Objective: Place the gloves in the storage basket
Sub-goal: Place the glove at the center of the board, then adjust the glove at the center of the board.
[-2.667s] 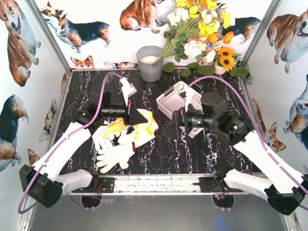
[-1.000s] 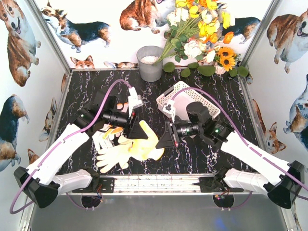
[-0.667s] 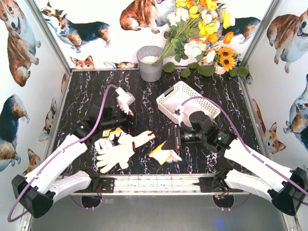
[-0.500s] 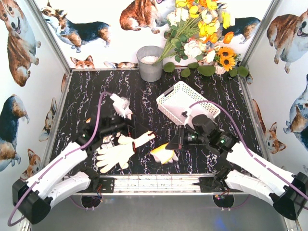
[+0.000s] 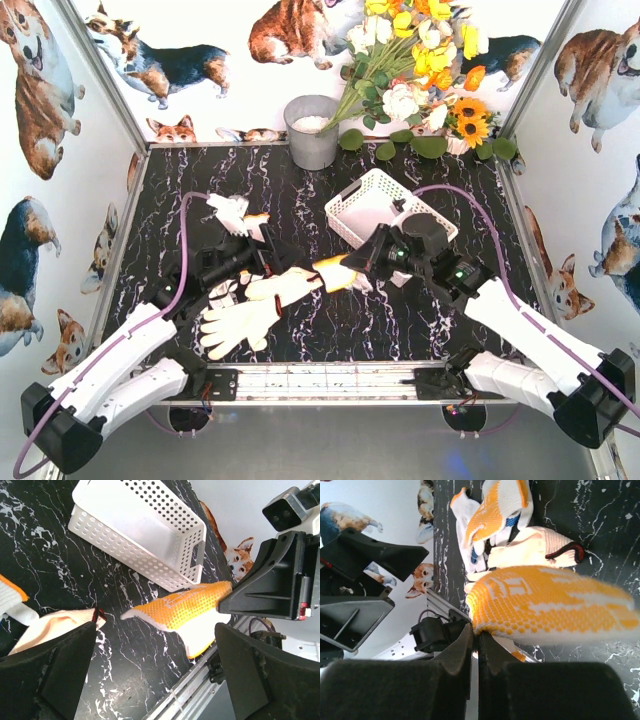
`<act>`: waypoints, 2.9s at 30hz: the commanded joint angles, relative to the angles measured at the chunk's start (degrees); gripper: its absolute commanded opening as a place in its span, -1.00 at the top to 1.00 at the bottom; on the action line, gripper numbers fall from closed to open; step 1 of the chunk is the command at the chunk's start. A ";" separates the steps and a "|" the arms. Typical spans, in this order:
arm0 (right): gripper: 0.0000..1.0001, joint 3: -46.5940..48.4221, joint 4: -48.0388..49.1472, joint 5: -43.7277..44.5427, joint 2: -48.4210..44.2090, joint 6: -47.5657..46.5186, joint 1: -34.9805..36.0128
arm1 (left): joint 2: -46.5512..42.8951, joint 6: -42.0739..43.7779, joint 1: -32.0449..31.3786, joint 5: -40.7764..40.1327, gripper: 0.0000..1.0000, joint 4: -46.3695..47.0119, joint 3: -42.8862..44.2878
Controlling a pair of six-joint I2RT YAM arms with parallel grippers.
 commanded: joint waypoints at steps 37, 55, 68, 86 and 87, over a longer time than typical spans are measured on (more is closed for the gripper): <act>-0.23 -7.98 -22.77 20.03 -3.22 -5.17 8.56 | 34.48 -13.33 -22.71 -13.07 0.10 23.52 -5.71; 0.52 -14.20 -4.14 13.28 7.04 -8.49 8.74 | 45.91 -10.41 -22.69 -14.72 0.51 22.34 -1.17; 0.42 -17.43 -7.72 21.54 7.94 -6.57 8.74 | 55.93 -7.84 -22.09 -14.74 0.53 21.70 6.98; 0.33 -12.52 3.12 17.06 19.46 -9.10 8.82 | 49.28 -4.53 -17.17 -20.37 0.54 16.01 -0.78; 0.33 -12.61 3.56 16.78 19.63 -9.10 8.82 | 48.55 -4.21 -16.92 -20.63 0.53 15.90 -1.36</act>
